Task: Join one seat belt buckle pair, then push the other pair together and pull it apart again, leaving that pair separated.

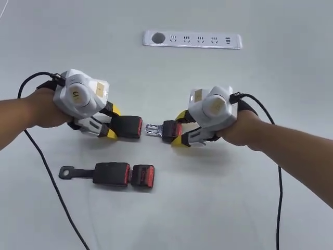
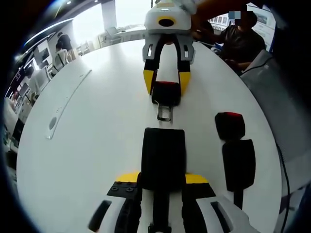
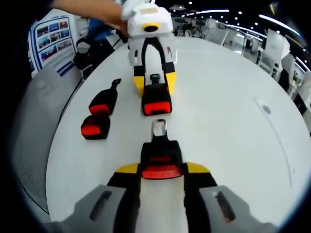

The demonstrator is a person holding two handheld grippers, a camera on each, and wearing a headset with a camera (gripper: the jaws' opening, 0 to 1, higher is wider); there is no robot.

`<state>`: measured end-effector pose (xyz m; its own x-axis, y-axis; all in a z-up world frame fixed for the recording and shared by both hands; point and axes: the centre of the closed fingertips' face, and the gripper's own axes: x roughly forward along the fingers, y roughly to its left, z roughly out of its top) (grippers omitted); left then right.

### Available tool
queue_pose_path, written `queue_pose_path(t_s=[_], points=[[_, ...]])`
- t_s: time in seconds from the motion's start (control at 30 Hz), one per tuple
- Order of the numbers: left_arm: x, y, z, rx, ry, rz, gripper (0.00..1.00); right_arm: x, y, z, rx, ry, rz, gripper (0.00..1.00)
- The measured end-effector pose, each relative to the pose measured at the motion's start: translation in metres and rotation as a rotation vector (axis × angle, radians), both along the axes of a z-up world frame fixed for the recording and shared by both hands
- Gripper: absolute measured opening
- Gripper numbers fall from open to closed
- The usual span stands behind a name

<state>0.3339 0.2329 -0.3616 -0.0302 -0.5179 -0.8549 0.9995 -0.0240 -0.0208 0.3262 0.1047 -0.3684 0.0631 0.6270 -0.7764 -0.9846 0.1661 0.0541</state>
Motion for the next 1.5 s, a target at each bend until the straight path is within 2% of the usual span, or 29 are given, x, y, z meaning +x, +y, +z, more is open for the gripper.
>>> queue_pose_path(t_s=[0.3, 0.63, 0.9, 1.1, 1.23, 1.4, 1.5], points=[[0.000, 0.000, 0.001, 0.012, 0.000, -0.003, 0.32, -0.001, -0.028, 0.002, -0.014, 0.010, -0.029, 0.33], [-0.001, 0.000, 0.001, 0.018, 0.002, -0.003, 0.32, -0.003, -0.048, 0.009, -0.021, 0.017, -0.039, 0.34], [0.000, -0.001, 0.000, 0.012, 0.003, 0.001, 0.32, -0.005, -0.062, 0.005, -0.024, 0.029, -0.054, 0.34], [0.000, -0.001, 0.000, 0.016, 0.001, -0.001, 0.32, -0.002, -0.064, 0.005, -0.026, 0.028, -0.054, 0.34], [-0.001, -0.001, -0.001, 0.027, -0.003, -0.003, 0.33, -0.006, -0.068, 0.004, -0.028, 0.032, -0.052, 0.35], [-0.001, -0.002, -0.001, 0.041, -0.003, 0.000, 0.33, -0.006, -0.064, 0.003, -0.038, 0.038, -0.065, 0.36], [-0.002, -0.003, -0.001, 0.054, 0.004, 0.024, 0.35, -0.008, -0.062, 0.001, -0.048, 0.032, -0.067, 0.44]])
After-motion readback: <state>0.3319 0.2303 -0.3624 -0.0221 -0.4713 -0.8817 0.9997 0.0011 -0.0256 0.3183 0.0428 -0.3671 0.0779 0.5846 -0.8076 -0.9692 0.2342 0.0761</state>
